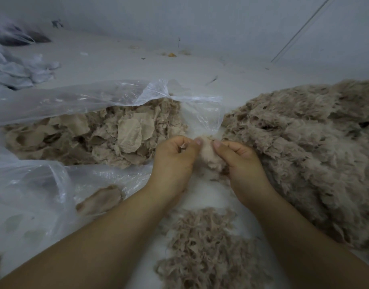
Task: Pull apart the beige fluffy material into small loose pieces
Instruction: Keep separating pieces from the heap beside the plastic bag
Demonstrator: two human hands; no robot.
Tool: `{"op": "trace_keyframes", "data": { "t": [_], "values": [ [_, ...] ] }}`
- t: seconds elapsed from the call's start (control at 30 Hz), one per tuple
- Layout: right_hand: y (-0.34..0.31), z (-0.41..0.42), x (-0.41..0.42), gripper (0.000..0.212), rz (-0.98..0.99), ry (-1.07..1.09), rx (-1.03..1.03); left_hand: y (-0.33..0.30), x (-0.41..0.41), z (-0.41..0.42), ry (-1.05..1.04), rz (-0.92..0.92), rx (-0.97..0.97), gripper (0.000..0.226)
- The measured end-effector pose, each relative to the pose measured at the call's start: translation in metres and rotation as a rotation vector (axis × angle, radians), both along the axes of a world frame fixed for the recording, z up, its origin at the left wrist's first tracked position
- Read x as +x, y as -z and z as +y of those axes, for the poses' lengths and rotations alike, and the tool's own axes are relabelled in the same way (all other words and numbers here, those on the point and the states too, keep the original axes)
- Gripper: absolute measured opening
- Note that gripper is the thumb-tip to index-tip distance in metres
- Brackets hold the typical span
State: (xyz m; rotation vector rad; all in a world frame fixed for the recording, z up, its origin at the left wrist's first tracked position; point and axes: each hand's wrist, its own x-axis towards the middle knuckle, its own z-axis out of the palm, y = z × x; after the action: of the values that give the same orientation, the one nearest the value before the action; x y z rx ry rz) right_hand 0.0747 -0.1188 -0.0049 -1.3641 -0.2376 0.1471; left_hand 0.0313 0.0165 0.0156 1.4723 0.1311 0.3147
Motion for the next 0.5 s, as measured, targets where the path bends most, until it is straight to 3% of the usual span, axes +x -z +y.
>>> {"op": "trace_keyframes", "data": {
  "t": [0.37, 0.5],
  "values": [
    [-0.0014, -0.0027, -0.0004, 0.03, 0.016, 0.006, 0.004, 0.0026, -0.0035, -0.0063, 0.193, 0.133, 0.056, 0.05],
    [-0.0027, -0.0012, -0.0001, 0.032, 0.085, 0.056, 0.033, -0.0023, -0.0034, -0.0015, 0.216, 0.192, 0.079, 0.039]
  ]
}}
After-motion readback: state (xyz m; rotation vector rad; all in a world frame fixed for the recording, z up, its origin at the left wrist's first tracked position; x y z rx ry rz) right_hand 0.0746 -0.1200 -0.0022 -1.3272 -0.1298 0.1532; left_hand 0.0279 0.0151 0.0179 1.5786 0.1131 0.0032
